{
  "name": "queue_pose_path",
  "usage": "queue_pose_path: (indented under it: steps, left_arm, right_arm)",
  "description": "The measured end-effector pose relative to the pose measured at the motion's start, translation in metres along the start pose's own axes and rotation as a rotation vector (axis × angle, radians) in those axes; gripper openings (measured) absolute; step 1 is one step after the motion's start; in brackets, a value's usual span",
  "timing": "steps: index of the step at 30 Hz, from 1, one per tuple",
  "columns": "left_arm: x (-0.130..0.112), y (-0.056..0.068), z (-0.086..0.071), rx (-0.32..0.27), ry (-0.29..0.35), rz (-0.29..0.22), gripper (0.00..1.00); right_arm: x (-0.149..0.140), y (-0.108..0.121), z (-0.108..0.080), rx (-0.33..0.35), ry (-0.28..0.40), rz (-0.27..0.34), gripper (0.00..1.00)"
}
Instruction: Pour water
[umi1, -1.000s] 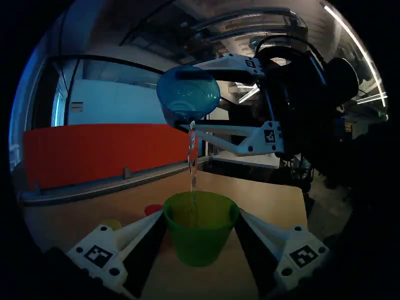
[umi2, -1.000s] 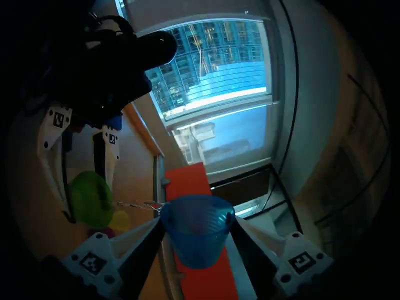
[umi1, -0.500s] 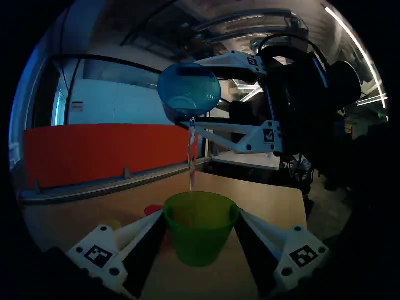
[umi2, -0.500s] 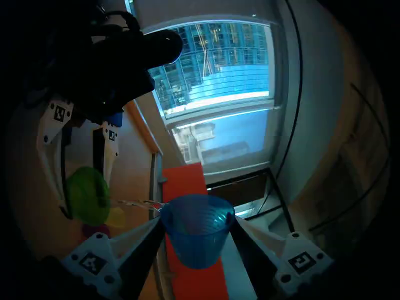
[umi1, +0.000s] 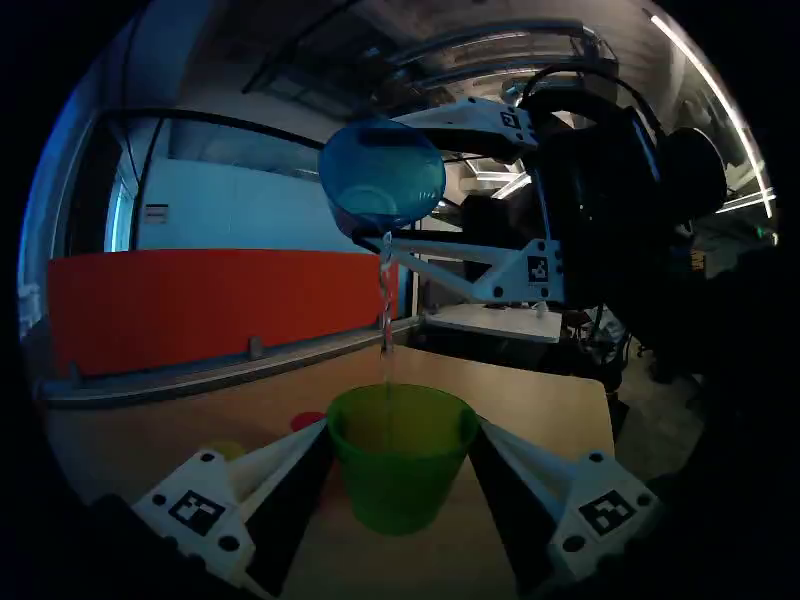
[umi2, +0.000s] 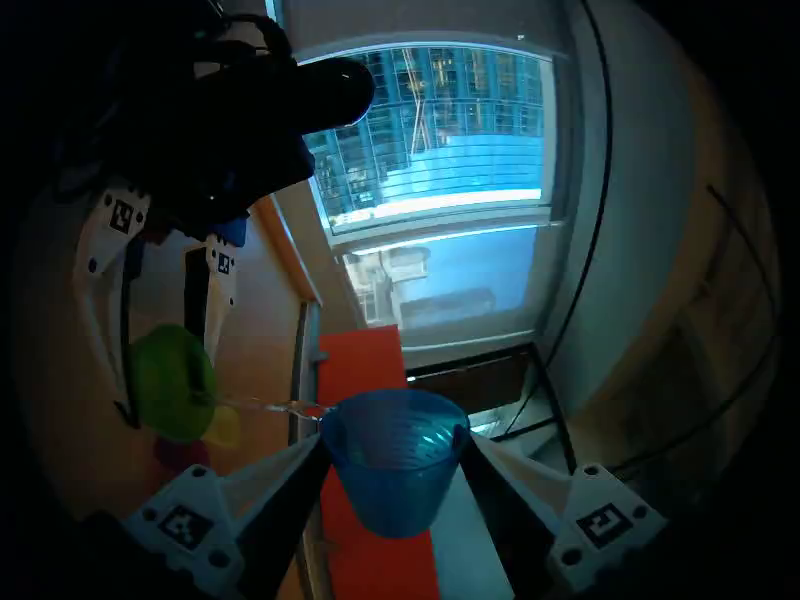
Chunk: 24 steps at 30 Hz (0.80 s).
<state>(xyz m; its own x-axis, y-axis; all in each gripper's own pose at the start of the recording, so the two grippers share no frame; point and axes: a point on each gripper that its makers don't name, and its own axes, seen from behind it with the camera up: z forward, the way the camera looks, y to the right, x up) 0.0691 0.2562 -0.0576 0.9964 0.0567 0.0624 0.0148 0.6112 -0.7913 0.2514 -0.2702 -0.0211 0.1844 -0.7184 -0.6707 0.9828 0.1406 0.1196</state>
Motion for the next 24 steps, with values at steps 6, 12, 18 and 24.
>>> queue_pose_path:
  steps: [6, 12, 18, 24]
  left_arm:
    - [0.0021, 0.0004, 0.0012, -0.003, 0.003, -0.003, 0.87]
    - [0.0040, 0.0002, 0.0021, -0.004, 0.004, -0.002, 0.87]
    - [0.0032, -0.0003, 0.0025, -0.003, 0.006, -0.004, 0.87]
    - [0.0038, -0.0008, 0.0036, -0.004, 0.006, -0.005, 0.87]
  right_arm:
    - [0.0028, 0.0023, -0.0011, -0.002, 0.002, -0.022, 0.90]
    - [0.0055, 0.0040, -0.0017, -0.004, 0.003, -0.045, 0.90]
    - [0.0073, 0.0066, -0.0018, -0.008, 0.004, -0.068, 0.90]
    - [0.0092, 0.0075, -0.0017, -0.010, 0.004, -0.091, 0.90]
